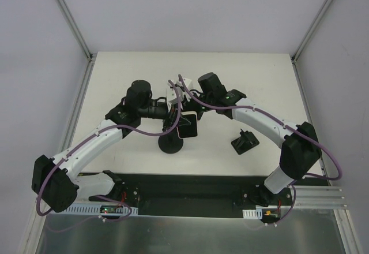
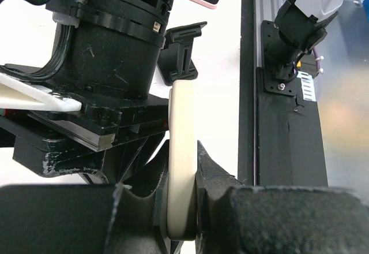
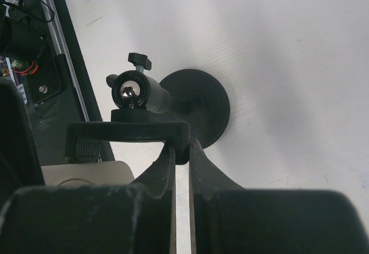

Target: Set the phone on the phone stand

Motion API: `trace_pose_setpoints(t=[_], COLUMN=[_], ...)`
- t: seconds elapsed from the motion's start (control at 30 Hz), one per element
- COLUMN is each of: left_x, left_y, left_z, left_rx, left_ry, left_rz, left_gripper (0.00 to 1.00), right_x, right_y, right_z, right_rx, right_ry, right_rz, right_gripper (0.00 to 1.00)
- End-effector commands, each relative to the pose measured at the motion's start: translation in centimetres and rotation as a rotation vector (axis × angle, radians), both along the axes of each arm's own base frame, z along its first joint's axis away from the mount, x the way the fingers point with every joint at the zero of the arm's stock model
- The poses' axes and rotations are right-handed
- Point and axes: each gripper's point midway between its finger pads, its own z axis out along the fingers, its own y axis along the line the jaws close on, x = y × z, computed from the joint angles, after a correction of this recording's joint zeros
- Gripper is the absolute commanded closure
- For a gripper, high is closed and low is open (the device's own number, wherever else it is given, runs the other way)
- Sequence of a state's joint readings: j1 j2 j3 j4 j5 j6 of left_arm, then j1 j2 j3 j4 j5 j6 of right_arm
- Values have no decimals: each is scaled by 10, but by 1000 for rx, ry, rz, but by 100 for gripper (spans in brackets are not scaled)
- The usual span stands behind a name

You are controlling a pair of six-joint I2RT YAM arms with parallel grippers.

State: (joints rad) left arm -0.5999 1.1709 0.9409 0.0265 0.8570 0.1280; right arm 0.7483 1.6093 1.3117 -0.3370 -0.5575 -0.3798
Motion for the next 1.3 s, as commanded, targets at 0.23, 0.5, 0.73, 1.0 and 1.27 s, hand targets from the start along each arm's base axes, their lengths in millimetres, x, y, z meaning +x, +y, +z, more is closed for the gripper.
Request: trace_pose_setpoints(t=[0.23, 0.5, 0.73, 1.0, 1.27], left_x=[14, 15, 14, 14, 2], left_y=[1, 1, 3, 6, 3], left_z=[43, 31, 23, 15, 8], left_rx=[-101, -78, -64, -40, -41], left_ry=[-131, -86, -82, -54, 2], left_rz=[-87, -111, -99, -87, -169], left_gripper=[100, 100, 100, 100, 100], right_x=[-18, -18, -19, -17, -28], right_y=[7, 5, 0, -5, 3], right_z=[26, 20, 20, 19, 29], right_rx=[97, 93, 112, 108, 172], right_ry=[-27, -17, -5, -17, 21], right_rz=[122, 146, 168, 151, 241], right_gripper=[99, 99, 99, 99, 99])
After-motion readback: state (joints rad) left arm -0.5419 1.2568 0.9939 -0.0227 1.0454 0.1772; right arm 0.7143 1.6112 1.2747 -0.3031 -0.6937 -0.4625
